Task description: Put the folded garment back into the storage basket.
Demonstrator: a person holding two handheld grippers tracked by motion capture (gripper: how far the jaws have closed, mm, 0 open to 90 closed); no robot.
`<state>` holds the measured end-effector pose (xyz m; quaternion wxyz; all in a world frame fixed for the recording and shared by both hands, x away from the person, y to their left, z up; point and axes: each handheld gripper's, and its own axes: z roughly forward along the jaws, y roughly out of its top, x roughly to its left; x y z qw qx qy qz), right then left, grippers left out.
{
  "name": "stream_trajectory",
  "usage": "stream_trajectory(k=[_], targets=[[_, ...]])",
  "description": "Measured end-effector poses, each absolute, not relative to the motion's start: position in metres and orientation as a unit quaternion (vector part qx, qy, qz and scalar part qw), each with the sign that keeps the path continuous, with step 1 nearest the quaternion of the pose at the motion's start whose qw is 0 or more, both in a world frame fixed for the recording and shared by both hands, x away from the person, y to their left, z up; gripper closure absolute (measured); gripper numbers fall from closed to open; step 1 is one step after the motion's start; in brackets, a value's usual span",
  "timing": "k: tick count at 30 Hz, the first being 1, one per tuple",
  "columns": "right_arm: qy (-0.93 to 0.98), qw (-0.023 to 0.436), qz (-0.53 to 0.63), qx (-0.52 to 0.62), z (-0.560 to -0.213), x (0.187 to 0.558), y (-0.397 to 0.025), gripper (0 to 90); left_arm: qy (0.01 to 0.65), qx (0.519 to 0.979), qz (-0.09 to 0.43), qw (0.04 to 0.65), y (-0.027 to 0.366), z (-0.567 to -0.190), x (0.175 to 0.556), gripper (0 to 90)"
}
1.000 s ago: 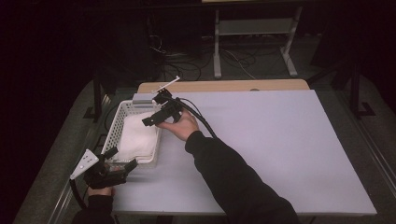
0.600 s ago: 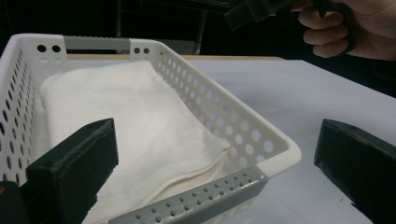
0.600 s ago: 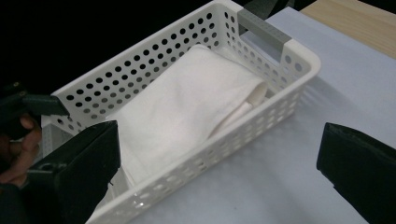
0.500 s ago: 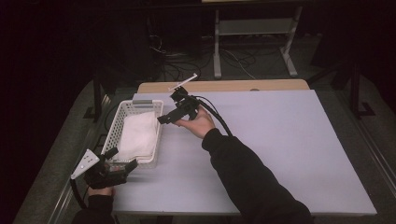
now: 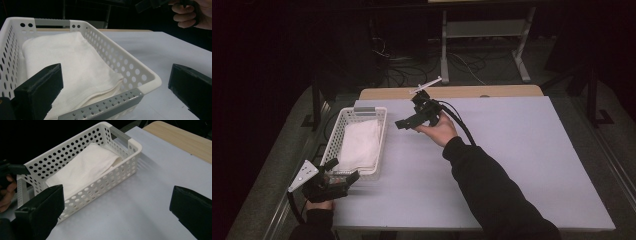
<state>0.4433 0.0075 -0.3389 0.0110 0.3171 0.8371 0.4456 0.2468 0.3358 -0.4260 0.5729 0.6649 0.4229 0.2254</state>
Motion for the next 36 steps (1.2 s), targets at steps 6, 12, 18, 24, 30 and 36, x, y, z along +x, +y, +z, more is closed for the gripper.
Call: stream_trajectory(k=[6,12,18,24,30,36], targets=[[0.838,0.020,0.446,0.314,-0.336,0.441,-0.010,0.0,0.424,0.665,0.226,0.572,0.336,-0.426,0.247,0.0],[0.838,0.026,0.445,0.314,-0.335,0.438,-0.025,0.0,0.422,0.666,0.227,0.571,0.335,-0.426,0.247,0.0],[0.836,0.026,0.450,0.314,-0.333,0.436,-0.036,0.0,0.421,0.667,0.229,0.570,0.335,-0.426,0.247,0.0],[0.833,0.032,0.452,0.317,-0.333,0.432,-0.049,0.0,0.421,0.669,0.228,0.570,0.335,-0.426,0.248,0.0],[0.829,0.040,0.458,0.320,-0.331,0.429,-0.064,0.0,0.419,0.670,0.227,0.569,0.334,-0.426,0.248,0.0],[0.827,0.051,0.457,0.324,-0.331,0.426,-0.078,0.0,0.419,0.671,0.227,0.568,0.334,-0.426,0.248,0.0]])
